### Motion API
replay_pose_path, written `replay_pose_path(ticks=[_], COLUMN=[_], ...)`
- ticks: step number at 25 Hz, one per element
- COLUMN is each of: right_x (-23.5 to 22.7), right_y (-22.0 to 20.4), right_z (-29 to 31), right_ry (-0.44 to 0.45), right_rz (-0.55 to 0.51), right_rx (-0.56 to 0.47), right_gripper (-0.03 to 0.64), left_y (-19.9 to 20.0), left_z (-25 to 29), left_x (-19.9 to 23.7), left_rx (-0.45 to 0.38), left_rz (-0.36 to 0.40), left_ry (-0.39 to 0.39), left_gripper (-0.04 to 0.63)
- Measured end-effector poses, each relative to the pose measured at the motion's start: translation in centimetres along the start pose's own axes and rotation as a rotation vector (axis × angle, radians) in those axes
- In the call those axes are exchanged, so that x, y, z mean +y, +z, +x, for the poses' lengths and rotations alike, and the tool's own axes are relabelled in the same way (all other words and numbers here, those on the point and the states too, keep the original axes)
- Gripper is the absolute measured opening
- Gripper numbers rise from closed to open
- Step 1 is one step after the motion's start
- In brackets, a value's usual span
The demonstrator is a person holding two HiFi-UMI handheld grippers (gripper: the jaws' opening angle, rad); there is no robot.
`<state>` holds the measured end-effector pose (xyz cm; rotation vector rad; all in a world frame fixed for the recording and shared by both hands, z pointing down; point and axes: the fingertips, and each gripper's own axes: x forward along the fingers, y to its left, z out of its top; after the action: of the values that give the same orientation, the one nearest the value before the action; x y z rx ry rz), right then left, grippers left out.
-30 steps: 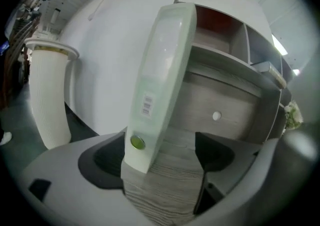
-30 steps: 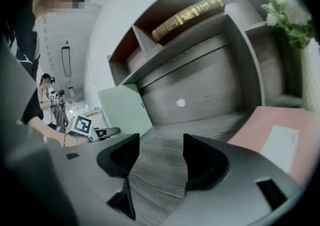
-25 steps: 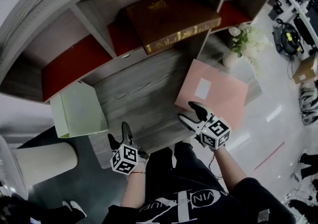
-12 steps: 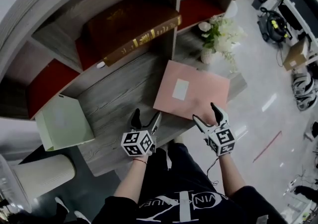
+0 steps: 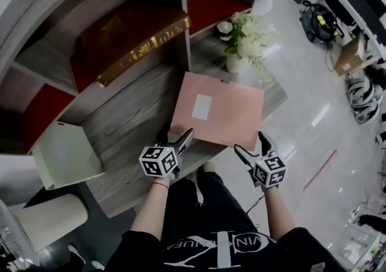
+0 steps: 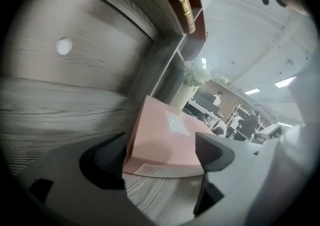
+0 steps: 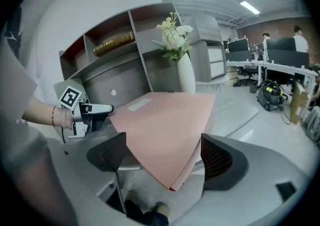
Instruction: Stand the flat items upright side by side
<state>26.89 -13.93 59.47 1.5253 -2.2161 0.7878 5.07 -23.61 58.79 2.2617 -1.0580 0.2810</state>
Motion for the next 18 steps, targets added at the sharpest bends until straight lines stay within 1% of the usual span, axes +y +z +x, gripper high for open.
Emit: replay_pose_path(ticks=[2, 3, 6, 10, 13, 18], right_x=[0.1, 0.0, 0.2, 1.7, 3.3, 6.4], right_y=[-0.3, -0.3, -0.4, -0.2, -0.1, 0.2], right_z=[0.3, 0.3, 0.5, 1.3, 1.9, 3.8], right_ry=[0.001, -0.008, -0.008, 0.047, 0.094, 0.211], right_rz=[-0.01, -0.025, -0.08, -0.133, -0.187, -0.275], right_rx=[0.012, 0.017, 0.035, 0.044, 0.047, 0.073], right_gripper=[0.463, 0.458, 0.4, 0.394, 0.394, 0.396], left_y=[-0.2, -0.3, -0.5, -0.8, -1.6, -3.2], left_z=[0.0, -0.2, -1.3, -4.0, -6.5, -11.1], left_x=[-0.4, -0.4, 0.2, 1.1, 1.8, 3.5], left_rx=[-0.001, -0.006, -0.033, -0.077, -0.113, -0.175], left_rz=[-0.003, -0.009, -0.051, -0.099, -0.148, -0.232], left_ry=[0.001, 0.008, 0.045, 0.11, 0.165, 0.275], left_gripper=[0.422, 0.421, 0.421, 0.42, 0.422, 0.42])
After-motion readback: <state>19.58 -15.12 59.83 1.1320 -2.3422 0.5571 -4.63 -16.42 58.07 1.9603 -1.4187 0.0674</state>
